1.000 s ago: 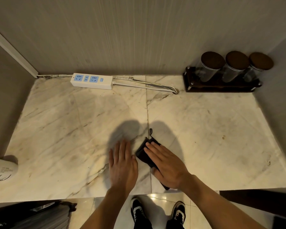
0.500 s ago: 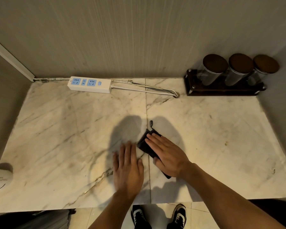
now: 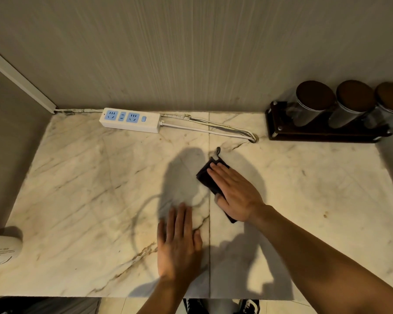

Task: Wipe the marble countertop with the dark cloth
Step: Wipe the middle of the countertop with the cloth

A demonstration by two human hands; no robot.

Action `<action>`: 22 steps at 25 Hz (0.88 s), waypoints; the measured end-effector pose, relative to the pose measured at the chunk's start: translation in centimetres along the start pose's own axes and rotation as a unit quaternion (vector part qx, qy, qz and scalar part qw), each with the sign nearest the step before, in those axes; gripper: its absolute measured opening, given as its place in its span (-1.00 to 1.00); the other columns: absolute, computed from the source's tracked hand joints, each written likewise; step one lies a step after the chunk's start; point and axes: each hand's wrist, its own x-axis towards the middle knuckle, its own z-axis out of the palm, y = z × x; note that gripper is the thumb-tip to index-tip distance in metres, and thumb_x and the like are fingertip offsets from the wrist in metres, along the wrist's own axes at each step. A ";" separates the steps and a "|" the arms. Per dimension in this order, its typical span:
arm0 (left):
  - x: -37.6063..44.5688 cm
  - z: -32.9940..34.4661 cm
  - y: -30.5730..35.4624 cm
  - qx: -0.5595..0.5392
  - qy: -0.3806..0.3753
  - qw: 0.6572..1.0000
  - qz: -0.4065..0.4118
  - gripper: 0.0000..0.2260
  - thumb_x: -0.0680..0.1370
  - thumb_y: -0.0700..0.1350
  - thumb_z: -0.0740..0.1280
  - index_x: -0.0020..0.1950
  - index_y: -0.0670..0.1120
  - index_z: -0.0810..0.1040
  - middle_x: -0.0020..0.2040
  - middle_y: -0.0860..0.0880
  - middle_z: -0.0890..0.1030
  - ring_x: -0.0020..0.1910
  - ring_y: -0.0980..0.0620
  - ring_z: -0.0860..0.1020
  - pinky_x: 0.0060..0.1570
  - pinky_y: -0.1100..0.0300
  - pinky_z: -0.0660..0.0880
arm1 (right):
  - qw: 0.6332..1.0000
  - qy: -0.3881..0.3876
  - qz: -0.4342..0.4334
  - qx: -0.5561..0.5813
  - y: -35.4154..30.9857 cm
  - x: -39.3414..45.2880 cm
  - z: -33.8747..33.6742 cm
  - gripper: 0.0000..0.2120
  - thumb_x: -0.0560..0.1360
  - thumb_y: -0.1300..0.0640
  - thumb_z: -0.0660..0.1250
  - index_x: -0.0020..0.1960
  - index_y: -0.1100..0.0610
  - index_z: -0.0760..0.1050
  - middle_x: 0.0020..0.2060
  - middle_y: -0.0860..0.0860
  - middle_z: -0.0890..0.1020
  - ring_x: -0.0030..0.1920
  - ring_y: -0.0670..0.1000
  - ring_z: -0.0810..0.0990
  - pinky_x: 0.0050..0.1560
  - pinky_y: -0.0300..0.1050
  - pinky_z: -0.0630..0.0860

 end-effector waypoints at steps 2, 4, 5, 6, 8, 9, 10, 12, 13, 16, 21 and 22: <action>0.0 -0.1 0.0 0.003 -0.005 1.000 0.003 -0.48 0.60 0.08 -0.11 0.48 -0.11 0.26 0.49 -0.09 0.29 0.49 -0.09 0.19 0.39 -0.12 0.10 | 1.000 0.000 0.017 0.000 0.4 1.0 -0.2 -0.37 0.54 -0.02 0.08 0.55 0.07 -0.02 0.54 0.01 0.02 0.52 -0.06 -0.10 0.50 -0.04 -0.05; 0.1 -0.1 -0.1 -0.003 -0.002 1.000 0.005 -0.50 0.60 0.08 -0.06 0.48 -0.10 0.27 0.49 -0.09 0.30 0.49 -0.08 0.17 0.40 -0.13 0.12 | 0.999 0.010 0.031 0.001 0.7 1.9 -0.4 -0.38 0.54 -0.01 0.11 0.54 0.04 -0.01 0.55 0.02 0.03 0.52 -0.03 -0.08 0.50 -0.06 -0.07; 0.1 -0.1 -0.1 -0.007 0.001 1.000 0.005 -0.50 0.59 0.07 -0.02 0.48 -0.09 0.28 0.49 -0.08 0.31 0.50 -0.07 0.16 0.40 -0.14 0.13 | 0.999 0.014 0.041 0.003 0.8 2.2 -0.5 -0.38 0.54 -0.01 0.12 0.54 0.04 0.01 0.55 0.02 0.05 0.53 -0.02 -0.06 0.50 -0.05 -0.06; 0.1 -0.1 -0.1 -0.011 0.002 1.000 0.003 -0.51 0.58 0.07 0.03 0.48 -0.08 0.28 0.49 -0.07 0.31 0.50 -0.06 0.15 0.39 -0.14 0.13 | 0.998 0.017 0.053 0.006 0.9 2.5 -0.6 -0.38 0.54 -0.02 0.12 0.54 0.05 0.01 0.55 0.02 0.05 0.53 -0.01 -0.05 0.50 -0.02 -0.04; 0.1 -0.2 -0.1 -0.012 0.000 1.000 0.001 -0.50 0.56 0.06 0.08 0.48 -0.07 0.29 0.49 -0.05 0.30 0.50 -0.03 0.13 0.39 -0.14 0.14 | 0.996 0.019 0.084 0.013 1.0 3.2 -0.7 -0.38 0.55 -0.03 0.11 0.54 0.06 -0.01 0.55 0.03 0.04 0.53 -0.01 -0.06 0.50 0.01 -0.02; 0.1 -0.1 -0.1 -0.012 0.000 1.000 0.001 -0.49 0.55 0.06 0.09 0.48 -0.06 0.29 0.49 -0.05 0.30 0.50 -0.03 0.14 0.39 -0.14 0.14 | 0.994 0.022 0.104 0.016 1.0 3.4 -0.7 -0.38 0.55 -0.04 0.09 0.54 0.06 -0.02 0.55 0.03 0.03 0.53 -0.01 -0.08 0.51 0.00 -0.04; 0.1 -0.2 -0.2 -0.013 0.000 1.000 0.000 -0.49 0.55 0.06 0.09 0.48 -0.06 0.29 0.50 -0.05 0.30 0.50 -0.03 0.14 0.39 -0.14 0.14 | 0.992 0.027 0.125 0.019 1.0 3.6 -0.7 -0.38 0.56 -0.05 0.08 0.54 0.06 -0.03 0.55 0.03 0.02 0.53 -0.01 -0.09 0.51 -0.01 -0.07; 0.1 -0.2 -0.1 -0.014 0.002 1.000 0.001 -0.50 0.55 0.06 0.09 0.48 -0.05 0.30 0.49 -0.04 0.30 0.49 -0.03 0.16 0.39 -0.13 0.13 | 0.985 0.040 0.167 0.027 0.9 4.0 -0.7 -0.38 0.56 -0.05 0.06 0.55 0.07 -0.04 0.55 0.03 0.00 0.53 -0.01 -0.10 0.51 -0.03 -0.10; 0.1 -0.1 -0.1 -0.016 0.005 1.000 0.003 -0.50 0.55 0.05 0.09 0.48 -0.05 0.31 0.49 -0.05 0.31 0.49 -0.03 0.17 0.39 -0.14 0.13 | 0.980 0.050 0.189 0.030 0.8 4.1 -0.6 -0.38 0.56 -0.05 0.06 0.55 0.08 -0.04 0.55 0.04 0.01 0.53 0.00 -0.09 0.51 -0.03 -0.09; 0.0 -0.1 -0.1 -0.023 0.017 1.000 0.003 -0.51 0.55 0.05 0.09 0.47 -0.05 0.31 0.49 -0.05 0.31 0.48 -0.04 0.20 0.40 -0.14 0.12 | 0.960 0.090 0.261 0.047 0.3 4.2 -0.3 -0.38 0.55 -0.04 0.03 0.54 0.13 -0.03 0.55 0.09 0.03 0.53 0.05 -0.06 0.51 0.00 -0.08; 0.0 0.0 -0.1 -0.020 0.029 0.999 0.006 -0.51 0.54 0.04 0.10 0.46 -0.07 0.31 0.48 -0.06 0.33 0.48 -0.03 0.18 0.41 -0.14 0.14 | 0.915 0.141 0.373 0.068 -1.2 3.2 0.2 -0.39 0.56 -0.01 0.05 0.54 0.19 -0.01 0.53 0.16 0.08 0.52 0.12 -0.02 0.50 0.01 -0.06; -0.1 0.1 -0.1 -0.020 0.031 0.999 0.006 -0.51 0.54 0.03 0.11 0.46 -0.07 0.32 0.47 -0.06 0.34 0.48 -0.03 0.17 0.41 -0.14 0.14 | 0.906 0.148 0.390 0.071 -1.5 2.9 0.4 -0.38 0.56 -0.01 0.06 0.53 0.20 -0.01 0.53 0.17 0.08 0.52 0.12 -0.01 0.50 0.01 -0.06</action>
